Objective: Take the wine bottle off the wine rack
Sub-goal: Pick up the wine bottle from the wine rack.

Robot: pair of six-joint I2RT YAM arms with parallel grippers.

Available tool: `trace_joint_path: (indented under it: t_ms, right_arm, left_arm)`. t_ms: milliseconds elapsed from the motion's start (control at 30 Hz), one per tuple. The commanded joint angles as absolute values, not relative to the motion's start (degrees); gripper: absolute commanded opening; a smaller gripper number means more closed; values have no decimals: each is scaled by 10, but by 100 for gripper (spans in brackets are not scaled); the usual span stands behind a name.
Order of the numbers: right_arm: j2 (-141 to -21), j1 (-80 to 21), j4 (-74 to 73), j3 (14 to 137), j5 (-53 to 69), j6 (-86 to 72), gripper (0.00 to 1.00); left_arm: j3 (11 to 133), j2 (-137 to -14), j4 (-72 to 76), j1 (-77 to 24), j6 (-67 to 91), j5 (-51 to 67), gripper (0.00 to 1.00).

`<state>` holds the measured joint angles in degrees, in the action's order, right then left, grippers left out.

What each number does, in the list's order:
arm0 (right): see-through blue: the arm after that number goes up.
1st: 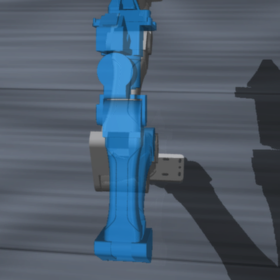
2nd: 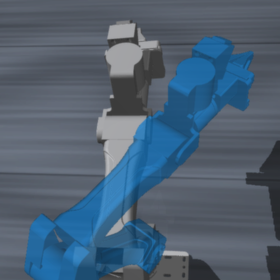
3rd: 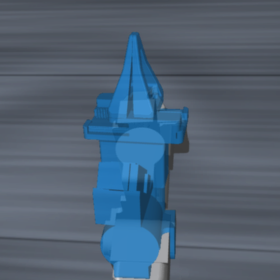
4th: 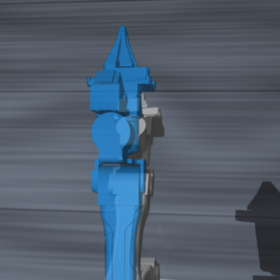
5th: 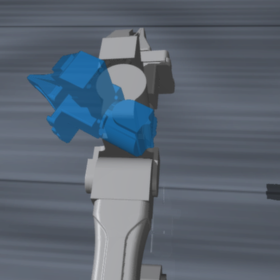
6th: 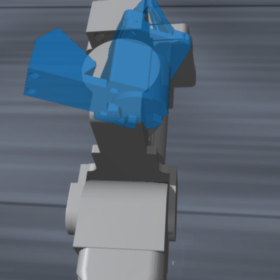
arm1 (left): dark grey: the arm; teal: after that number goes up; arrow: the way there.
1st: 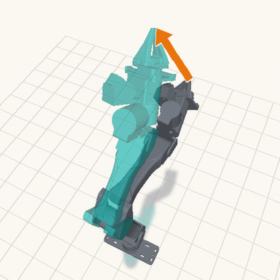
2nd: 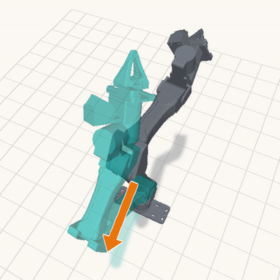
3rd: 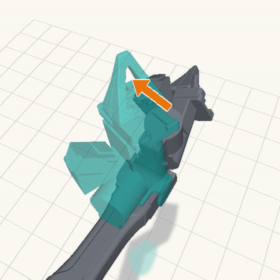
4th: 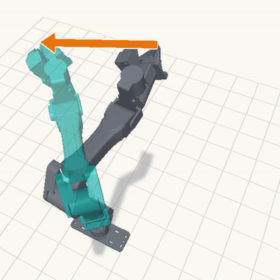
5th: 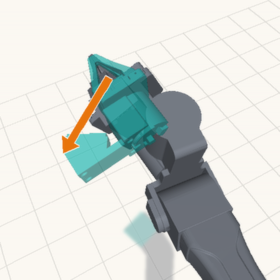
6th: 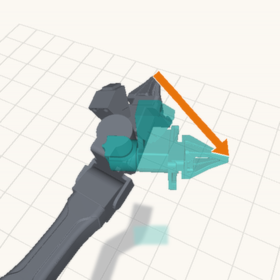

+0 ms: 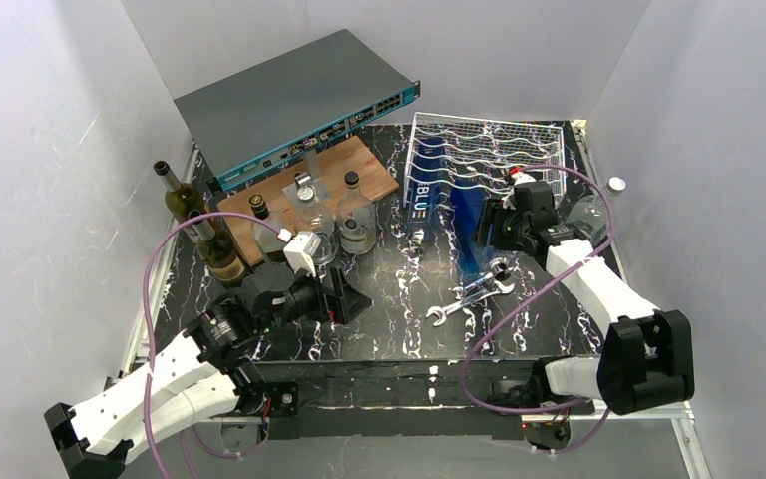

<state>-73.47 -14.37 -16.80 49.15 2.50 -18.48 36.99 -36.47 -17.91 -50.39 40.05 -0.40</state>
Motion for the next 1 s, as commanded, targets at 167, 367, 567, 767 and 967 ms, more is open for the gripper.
trace_joint_path:
  t_ms: [167, 367, 567, 767, 967]
  right_arm:
    - [-661, -129, -190, 518, -12, -173, 1]
    - [-613, -127, -230, 517, -4, -162, 1]
    - [-580, -127, -263, 513, 26, -161, 1]
    - [-558, -127, -289, 505, 66, -166, 1]
    - [-542, -127, -321, 504, 92, -169, 1]
  left_arm:
    - [387, -374, -162, -506, 382, 29, 98]
    - [396, -394, -152, -507, 349, 56, 98]
    - [422, -443, -139, -520, 277, 112, 98]
    - [441, -485, -134, -580, 132, 121, 98]
    - [437, -515, -119, -624, -3, 97, 98]
